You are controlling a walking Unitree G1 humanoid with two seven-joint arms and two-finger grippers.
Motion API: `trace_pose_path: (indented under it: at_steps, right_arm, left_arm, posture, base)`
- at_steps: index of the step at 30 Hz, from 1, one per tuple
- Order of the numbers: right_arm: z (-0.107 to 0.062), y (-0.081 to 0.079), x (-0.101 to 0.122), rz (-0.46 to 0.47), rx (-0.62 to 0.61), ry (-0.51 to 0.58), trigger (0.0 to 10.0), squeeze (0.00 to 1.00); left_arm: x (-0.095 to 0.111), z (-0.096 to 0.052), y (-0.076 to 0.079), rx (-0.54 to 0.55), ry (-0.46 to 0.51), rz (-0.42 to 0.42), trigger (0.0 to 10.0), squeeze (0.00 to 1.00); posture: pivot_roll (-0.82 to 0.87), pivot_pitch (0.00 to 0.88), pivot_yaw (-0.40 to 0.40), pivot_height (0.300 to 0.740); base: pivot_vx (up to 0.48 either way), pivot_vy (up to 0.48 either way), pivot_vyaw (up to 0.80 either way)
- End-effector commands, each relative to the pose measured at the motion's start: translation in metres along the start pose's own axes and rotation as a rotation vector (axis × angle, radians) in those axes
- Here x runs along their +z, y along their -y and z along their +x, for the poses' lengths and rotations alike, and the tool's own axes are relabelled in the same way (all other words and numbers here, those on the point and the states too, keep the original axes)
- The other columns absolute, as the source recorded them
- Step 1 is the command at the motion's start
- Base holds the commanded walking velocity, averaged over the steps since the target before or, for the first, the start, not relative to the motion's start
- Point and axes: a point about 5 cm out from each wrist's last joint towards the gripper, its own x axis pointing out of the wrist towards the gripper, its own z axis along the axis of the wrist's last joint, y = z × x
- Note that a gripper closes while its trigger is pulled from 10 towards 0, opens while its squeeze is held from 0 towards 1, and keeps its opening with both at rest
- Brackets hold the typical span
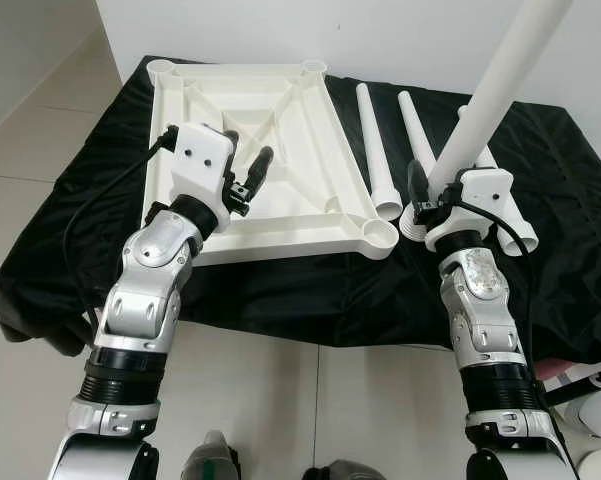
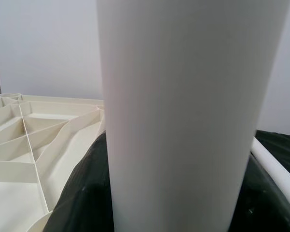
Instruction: Building children table
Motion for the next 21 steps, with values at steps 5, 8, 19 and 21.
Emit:
trace_pose_path:
  at_steps: [5, 8, 19, 21]
  right_arm:
    - [0.006, -0.002, 0.008, 0.002, 0.025, 0.034, 10.0, 0.0]
    - [0.006, -0.001, 0.009, 0.003, 0.024, 0.04, 10.0, 0.0]
    - [0.004, 0.001, 0.01, -0.001, 0.006, 0.048, 10.0, 0.0]
    - [0.003, 0.002, 0.011, -0.002, -0.001, 0.051, 10.0, 0.0]
  left_arm:
    - [-0.018, 0.008, 0.033, -0.176, -0.094, 0.024, 10.0, 0.0]
    - [-0.026, 0.015, 0.046, -0.262, -0.125, 0.017, 10.0, 0.0]
    - [-0.057, 0.025, 0.074, -0.377, -0.284, 0.019, 10.0, 0.0]
    - [-0.065, 0.026, 0.081, -0.415, -0.329, 0.029, 10.0, 0.0]
  posture:
    - [0.09, 0.037, -0.059, 0.74]
    - [0.08, 0.03, -0.051, 0.74]
    - [0.06, 0.016, -0.033, 0.74]
    - [0.05, 0.015, -0.024, 0.74]
  base:
    - [0.0, 0.0, 0.0]
    - [0.0, 0.0, 0.0]
    - [0.0, 0.0, 0.0]
    - [0.0, 0.0, 0.0]
